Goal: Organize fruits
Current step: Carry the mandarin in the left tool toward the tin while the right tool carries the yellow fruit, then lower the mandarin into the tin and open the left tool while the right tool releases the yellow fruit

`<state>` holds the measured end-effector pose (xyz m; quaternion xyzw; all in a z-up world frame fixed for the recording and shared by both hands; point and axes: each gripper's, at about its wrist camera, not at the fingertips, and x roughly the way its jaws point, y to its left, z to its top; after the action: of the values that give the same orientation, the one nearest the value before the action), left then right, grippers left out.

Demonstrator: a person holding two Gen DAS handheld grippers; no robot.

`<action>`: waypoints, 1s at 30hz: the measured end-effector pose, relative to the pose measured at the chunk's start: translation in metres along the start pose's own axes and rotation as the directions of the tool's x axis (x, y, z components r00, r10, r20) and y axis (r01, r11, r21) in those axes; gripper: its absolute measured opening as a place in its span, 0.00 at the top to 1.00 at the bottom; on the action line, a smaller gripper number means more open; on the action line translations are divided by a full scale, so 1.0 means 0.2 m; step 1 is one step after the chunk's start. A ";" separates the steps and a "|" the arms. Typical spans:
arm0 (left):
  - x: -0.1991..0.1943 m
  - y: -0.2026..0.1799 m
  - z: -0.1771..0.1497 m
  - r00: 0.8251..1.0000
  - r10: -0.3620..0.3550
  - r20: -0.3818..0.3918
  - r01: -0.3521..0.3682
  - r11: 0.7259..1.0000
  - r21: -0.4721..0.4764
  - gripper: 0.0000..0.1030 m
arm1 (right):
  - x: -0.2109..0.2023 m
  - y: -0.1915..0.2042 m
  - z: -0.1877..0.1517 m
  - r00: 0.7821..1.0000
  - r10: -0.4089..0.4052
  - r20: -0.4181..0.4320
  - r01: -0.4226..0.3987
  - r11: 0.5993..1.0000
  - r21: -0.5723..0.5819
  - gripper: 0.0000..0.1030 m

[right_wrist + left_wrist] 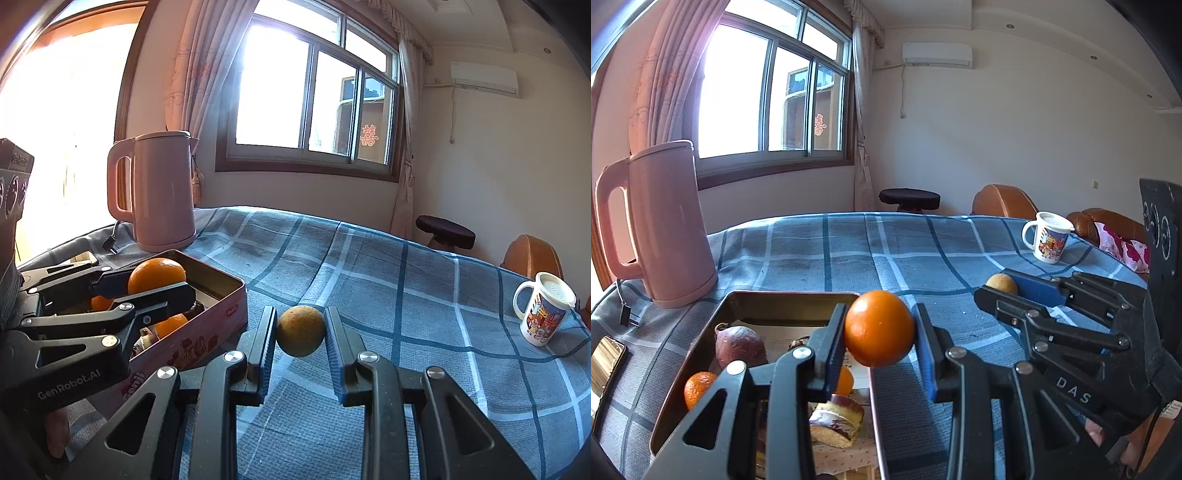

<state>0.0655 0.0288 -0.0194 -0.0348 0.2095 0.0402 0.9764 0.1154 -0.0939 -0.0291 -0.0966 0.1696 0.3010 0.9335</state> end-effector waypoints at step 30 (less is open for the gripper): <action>-0.10 0.25 -0.02 0.995 0.095 0.005 -0.095 0.995 -0.041 0.65 | 0.04 0.23 0.12 0.997 0.073 0.010 -0.072 0.994 -0.088 0.73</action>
<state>0.0423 0.0768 -0.0168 -0.0446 0.2068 0.0908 0.9731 0.1005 -0.0457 -0.0135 -0.1293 0.1532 0.3424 0.9179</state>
